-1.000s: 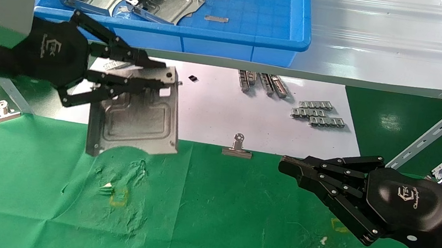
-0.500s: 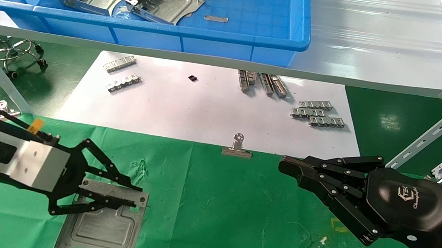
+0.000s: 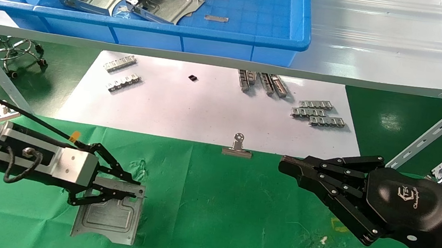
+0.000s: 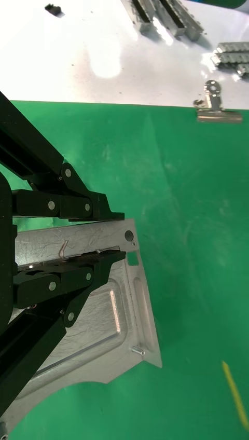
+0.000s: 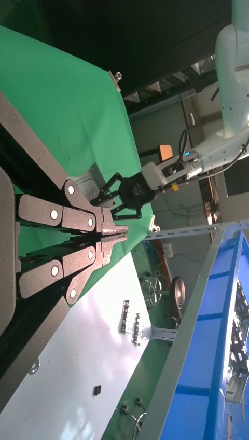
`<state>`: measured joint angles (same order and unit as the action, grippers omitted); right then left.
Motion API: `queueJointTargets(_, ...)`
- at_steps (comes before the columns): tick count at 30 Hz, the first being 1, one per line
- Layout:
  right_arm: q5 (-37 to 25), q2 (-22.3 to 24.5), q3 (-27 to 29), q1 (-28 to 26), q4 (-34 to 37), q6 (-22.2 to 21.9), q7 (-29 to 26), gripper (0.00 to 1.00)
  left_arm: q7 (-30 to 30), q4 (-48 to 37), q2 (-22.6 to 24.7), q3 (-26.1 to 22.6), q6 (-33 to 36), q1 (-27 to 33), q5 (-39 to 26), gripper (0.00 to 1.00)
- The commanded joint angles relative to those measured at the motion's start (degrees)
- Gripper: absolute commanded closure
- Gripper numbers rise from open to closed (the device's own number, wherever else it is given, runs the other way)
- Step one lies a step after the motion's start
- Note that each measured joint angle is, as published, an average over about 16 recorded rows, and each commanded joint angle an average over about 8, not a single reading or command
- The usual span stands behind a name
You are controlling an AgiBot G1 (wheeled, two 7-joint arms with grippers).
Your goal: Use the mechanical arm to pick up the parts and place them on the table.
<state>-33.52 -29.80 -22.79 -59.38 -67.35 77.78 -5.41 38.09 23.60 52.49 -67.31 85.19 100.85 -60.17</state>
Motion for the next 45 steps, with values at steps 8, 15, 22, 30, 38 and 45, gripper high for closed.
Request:
queueJointTargets(8, 0.0, 0.0, 0.0, 0.0, 0.0, 0.0, 0.0, 1.0, 3.9, -6.2, 3.2, 0.2, -2.3, -0.8, -0.1, 0.9)
queueJointTargets(15, 0.0, 0.0, 0.0, 0.0, 0.0, 0.0, 0.0, 1.0, 6.7, -9.1, 4.5, 0.4, -2.0, -0.6, 0.0, 0.18)
queueJointTargets(22, 0.0, 0.0, 0.0, 0.0, 0.0, 0.0, 0.0, 1.0, 9.0, -11.4, 5.3, 0.5, -1.3, -0.2, 0.0, 0.0)
queueJointTargets(30, 0.0, 0.0, 0.0, 0.0, 0.0, 0.0, 0.0, 1.0, 9.8, -13.7, 5.2, 0.9, 1.3, 1.1, 0.7, 0.0)
queueJointTargets(38, 0.0, 0.0, 0.0, 0.0, 0.0, 0.0, 0.0, 0.56, 2.8, -12.7, 3.4, 1.6, 6.1, 2.1, 3.6, 0.0)
queueJointTargets(45, 0.0, 0.0, 0.0, 0.0, 0.0, 0.0, 0.0, 0.0, -3.7, -9.0, 1.9, 5.4, 6.5, -0.6, 5.1, 0.0)
